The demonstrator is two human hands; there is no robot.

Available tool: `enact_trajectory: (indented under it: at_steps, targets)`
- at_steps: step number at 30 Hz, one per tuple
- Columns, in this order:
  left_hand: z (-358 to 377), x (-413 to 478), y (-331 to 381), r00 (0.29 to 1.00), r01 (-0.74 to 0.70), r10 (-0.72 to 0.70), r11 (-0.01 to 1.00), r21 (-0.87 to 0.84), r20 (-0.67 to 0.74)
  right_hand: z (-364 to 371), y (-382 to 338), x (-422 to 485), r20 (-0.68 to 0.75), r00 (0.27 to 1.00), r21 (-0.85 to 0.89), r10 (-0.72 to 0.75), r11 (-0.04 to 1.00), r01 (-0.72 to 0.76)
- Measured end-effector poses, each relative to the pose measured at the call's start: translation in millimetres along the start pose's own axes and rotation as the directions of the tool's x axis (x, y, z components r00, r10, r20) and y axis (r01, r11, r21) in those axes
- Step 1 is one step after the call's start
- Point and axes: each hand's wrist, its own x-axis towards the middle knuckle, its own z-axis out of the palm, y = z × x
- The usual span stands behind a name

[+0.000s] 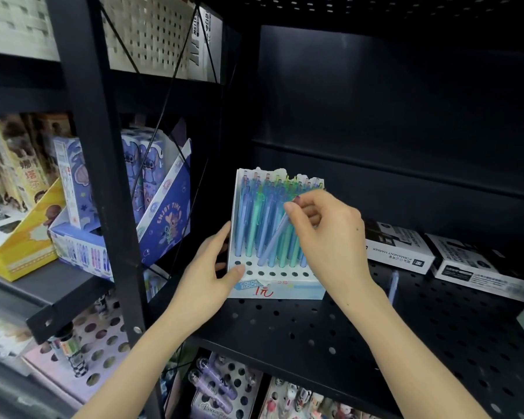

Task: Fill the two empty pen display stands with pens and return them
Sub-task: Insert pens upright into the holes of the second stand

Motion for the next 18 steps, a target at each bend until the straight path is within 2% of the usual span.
enact_trajectory:
  at_steps: [4,7,10,12,15,18]
  targets:
    - [0,-1,-1,1.000,0.002,-0.002,1.000,0.006,0.011,5,-5,9,0.041,0.999,-0.116,-0.007,0.993,0.012]
    - [1,-2,-1,1.000,0.004,-0.004,1.000,0.005,0.015,8,-11,16,0.131,0.991,-0.213,0.008,0.977,0.021]
    - [1,-2,-3,1.000,-0.001,0.000,1.000,0.007,0.019,11,-12,21,0.183,0.983,-0.234,0.009,0.972,0.035]
    - [1,-1,-3,1.000,-0.006,0.006,1.000,0.009,0.025,9,-8,17,0.147,0.989,-0.167,0.000,0.986,0.025]
    - [0,-2,-4,0.999,-0.013,0.013,1.000,0.021,0.042,-11,9,1,-0.010,0.999,-0.102,0.034,0.994,-0.035]
    - [0,-2,-3,0.999,-0.013,0.012,1.000,0.019,0.048,-39,52,-11,-0.059,0.977,-0.321,0.206,0.922,-0.214]
